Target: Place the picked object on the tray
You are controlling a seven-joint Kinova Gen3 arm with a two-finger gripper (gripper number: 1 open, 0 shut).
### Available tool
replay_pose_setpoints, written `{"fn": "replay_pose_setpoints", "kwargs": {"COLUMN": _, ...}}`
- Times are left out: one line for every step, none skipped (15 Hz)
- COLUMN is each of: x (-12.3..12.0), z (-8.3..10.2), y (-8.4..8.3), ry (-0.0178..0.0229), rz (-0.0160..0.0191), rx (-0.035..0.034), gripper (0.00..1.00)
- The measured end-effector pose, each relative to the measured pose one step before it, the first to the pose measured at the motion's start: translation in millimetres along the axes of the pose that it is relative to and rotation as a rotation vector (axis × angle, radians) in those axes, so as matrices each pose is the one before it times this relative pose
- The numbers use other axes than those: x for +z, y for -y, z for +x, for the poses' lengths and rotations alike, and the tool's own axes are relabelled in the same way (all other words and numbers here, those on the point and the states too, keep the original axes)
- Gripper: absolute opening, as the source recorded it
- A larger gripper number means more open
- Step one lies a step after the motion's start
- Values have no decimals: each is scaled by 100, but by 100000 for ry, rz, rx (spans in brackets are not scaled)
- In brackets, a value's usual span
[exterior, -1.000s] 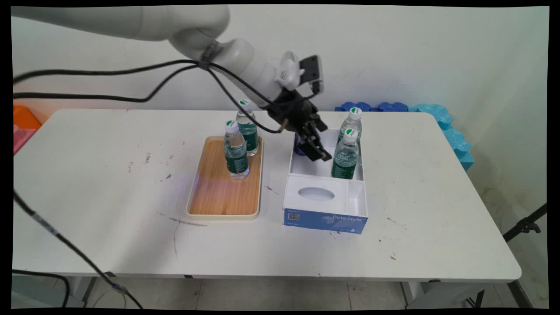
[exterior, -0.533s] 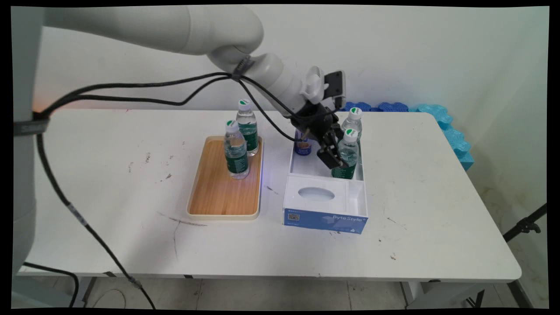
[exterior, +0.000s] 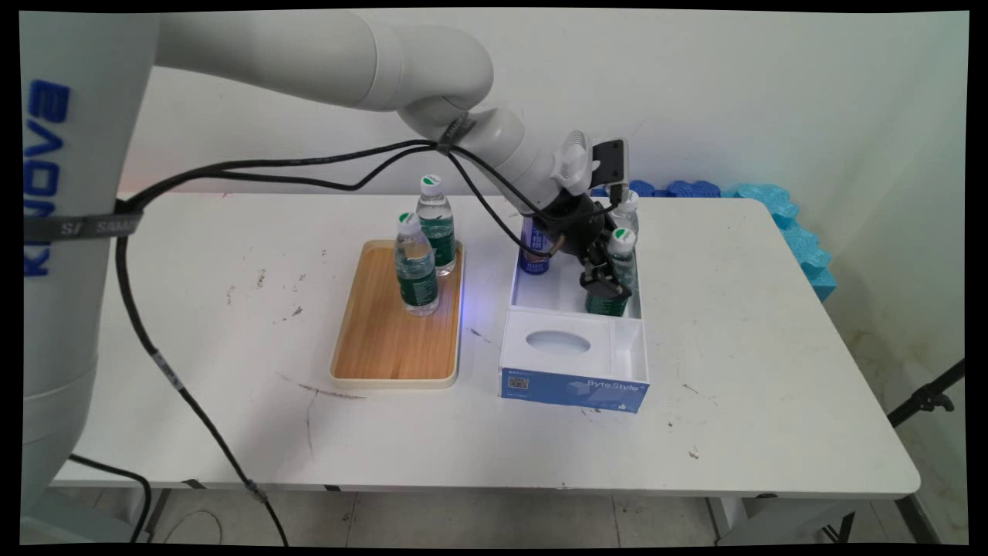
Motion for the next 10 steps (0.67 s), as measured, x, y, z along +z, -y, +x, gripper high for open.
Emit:
{"fn": "replay_pose_setpoints", "kwargs": {"x": 115, "z": 62, "y": 55, "ry": 11, "rz": 115, "rx": -205, "gripper": 0}}
{"fn": "replay_pose_setpoints", "kwargs": {"x": 18, "z": 37, "y": 29, "ry": 52, "rz": 138, "rx": -630, "gripper": 0}}
{"fn": "replay_pose_setpoints", "kwargs": {"x": -53, "z": 62, "y": 3, "ry": -6, "rz": 55, "rx": -701, "gripper": 0}}
{"fn": "replay_pose_setpoints", "kwargs": {"x": -187, "z": 141, "y": -28, "ry": -104, "rz": 92, "rx": -917, "gripper": 0}}
{"fn": "replay_pose_setpoints", "kwargs": {"x": -452, "z": 212, "y": -38, "ry": -469, "rz": 299, "rx": -1051, "gripper": 0}}
{"fn": "replay_pose_setpoints", "kwargs": {"x": -471, "z": 236, "y": -21, "ry": -502, "rz": 334, "rx": -724, "gripper": 0}}
{"fn": "replay_pose_setpoints", "kwargs": {"x": -599, "z": 249, "y": -23, "ry": -615, "rz": 470, "rx": -752, "gripper": 0}}
{"fn": "replay_pose_setpoints", "kwargs": {"x": -918, "z": 305, "y": -24, "ry": -895, "rz": 693, "rx": -1005, "gripper": 0}}
{"fn": "replay_pose_setpoints", "kwargs": {"x": -1056, "z": 370, "y": -40, "ry": -1020, "rz": 738, "rx": -852, "gripper": 0}}
{"fn": "replay_pose_setpoints", "kwargs": {"x": -1036, "z": 341, "y": -53, "ry": -936, "rz": 756, "rx": -603, "gripper": 0}}
